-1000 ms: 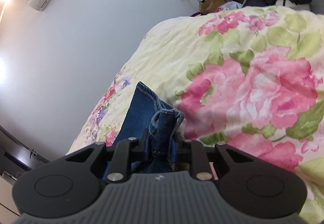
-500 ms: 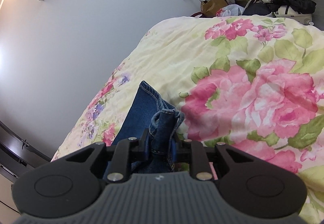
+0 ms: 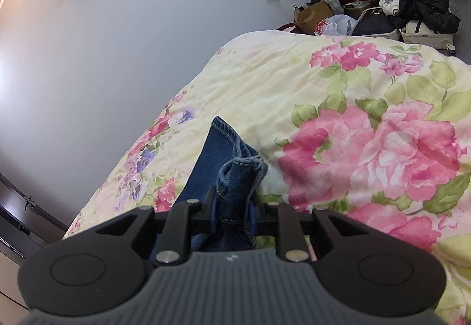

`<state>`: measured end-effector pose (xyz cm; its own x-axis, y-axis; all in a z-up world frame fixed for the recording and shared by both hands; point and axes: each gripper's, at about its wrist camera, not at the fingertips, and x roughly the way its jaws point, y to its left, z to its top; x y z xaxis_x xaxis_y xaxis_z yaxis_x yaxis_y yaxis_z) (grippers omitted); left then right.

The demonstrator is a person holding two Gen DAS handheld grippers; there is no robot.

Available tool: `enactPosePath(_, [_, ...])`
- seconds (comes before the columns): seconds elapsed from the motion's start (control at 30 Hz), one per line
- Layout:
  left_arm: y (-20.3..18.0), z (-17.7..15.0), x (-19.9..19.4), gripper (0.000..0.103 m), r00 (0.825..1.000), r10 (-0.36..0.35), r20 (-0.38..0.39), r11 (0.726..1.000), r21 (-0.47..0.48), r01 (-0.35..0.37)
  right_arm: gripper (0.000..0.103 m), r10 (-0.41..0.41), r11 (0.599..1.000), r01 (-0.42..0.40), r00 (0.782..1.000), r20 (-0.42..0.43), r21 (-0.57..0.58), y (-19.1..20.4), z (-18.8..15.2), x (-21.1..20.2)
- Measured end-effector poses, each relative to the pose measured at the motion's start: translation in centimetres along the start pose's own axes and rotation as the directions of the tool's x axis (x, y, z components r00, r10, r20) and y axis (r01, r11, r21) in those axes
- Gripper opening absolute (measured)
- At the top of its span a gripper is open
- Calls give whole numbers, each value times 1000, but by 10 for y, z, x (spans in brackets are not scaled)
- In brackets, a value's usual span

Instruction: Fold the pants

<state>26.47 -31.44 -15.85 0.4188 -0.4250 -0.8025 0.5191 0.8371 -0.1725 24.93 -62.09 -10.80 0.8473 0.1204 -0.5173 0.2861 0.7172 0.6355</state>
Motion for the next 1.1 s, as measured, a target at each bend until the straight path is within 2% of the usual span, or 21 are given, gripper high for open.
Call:
enactPosePath(0.1, [-4,-9,-12,4,1000,-15,-4,1000,11,15,15,-9,1000,9,1000,1,-24,12,1,-5])
enactPosePath(0.17, [3,-9,-24,4,998,-62,-18,998,-24,61,15,-17,999,17,1000,6,-46,22,1,-9])
enactPosePath(0.23, [12,-9,-43,5,998,-61,-1,998,-32,61,15,-16,998,17,1000,16,-68,34,1,-14])
enactPosePath(0.33, [37,-8,-75,6,999,-5,40,1000,-16,5,15,-20,990,25,999,37,-139,62,-1,-23])
enactPosePath(0.43, [75,-6,-109,6,994,81,77,996,-34,-79,15,-10,978,22,998,57,-208,94,-6,-32])
enactPosePath(0.53, [117,-3,-142,6,978,176,113,983,-74,-168,15,3,959,19,997,75,-283,130,-17,-40])
enactPosePath(0.7, [175,-6,-193,6,948,276,162,954,-164,-250,15,39,914,-2,996,83,-407,196,-46,-47])
enactPosePath(0.9, [230,-21,-228,6,920,349,176,923,-237,-305,15,93,869,-73,996,16,-490,268,-101,-33])
enactPosePath(1.1, [259,-47,-226,6,928,347,135,910,-286,-299,14,108,846,-174,982,-158,-505,309,-183,9])
